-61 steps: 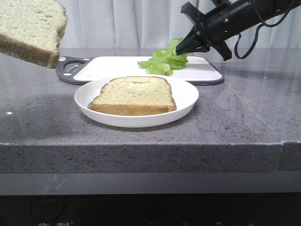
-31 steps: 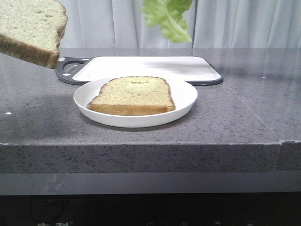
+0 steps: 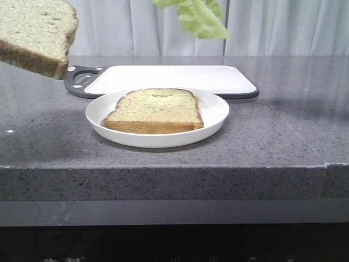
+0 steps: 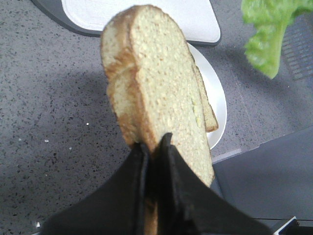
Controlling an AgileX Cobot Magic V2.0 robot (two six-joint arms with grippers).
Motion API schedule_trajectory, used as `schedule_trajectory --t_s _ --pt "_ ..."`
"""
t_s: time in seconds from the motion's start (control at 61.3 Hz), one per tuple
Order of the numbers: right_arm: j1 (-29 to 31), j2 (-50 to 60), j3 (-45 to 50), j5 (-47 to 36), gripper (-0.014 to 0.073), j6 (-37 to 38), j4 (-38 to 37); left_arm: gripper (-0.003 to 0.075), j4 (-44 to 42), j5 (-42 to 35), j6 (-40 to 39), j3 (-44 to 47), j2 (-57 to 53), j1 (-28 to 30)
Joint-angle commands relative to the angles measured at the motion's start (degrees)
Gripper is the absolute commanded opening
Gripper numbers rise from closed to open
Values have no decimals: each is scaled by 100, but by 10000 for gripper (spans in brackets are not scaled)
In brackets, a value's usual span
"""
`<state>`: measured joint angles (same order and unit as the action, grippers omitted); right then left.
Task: Left arm grabs bread, right arm adds lettuce
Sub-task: 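Lift the lettuce leaf off the cutting board with the right gripper, then lower the lettuce onto the bottom bread slice and release it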
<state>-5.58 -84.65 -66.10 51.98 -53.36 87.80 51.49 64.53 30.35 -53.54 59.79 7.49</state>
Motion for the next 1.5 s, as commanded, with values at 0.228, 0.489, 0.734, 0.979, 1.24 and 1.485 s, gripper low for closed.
schedule_trajectory --t_s 0.228,0.489,0.734,0.979,1.24,1.485 --pt "-889 -96 475 346 -107 -205 720 -20 406 -125 20 -136 -98 10" --pt "-979 -560 495 422 -107 248 775 -20 406 -125 20 -136 -98 10" --pt "-979 -881 495 -342 -105 276 806 -20 406 -125 20 -136 -98 10" --pt "-979 -891 495 -903 125 271 343 -20 406 -125 20 -136 -98 10" --pt "-979 -772 419 -1117 412 240 -241 -20 406 -125 20 -136 -98 10" --pt "-979 -142 412 -1831 407 284 -1743 -20 406 -125 20 -136 -98 10"
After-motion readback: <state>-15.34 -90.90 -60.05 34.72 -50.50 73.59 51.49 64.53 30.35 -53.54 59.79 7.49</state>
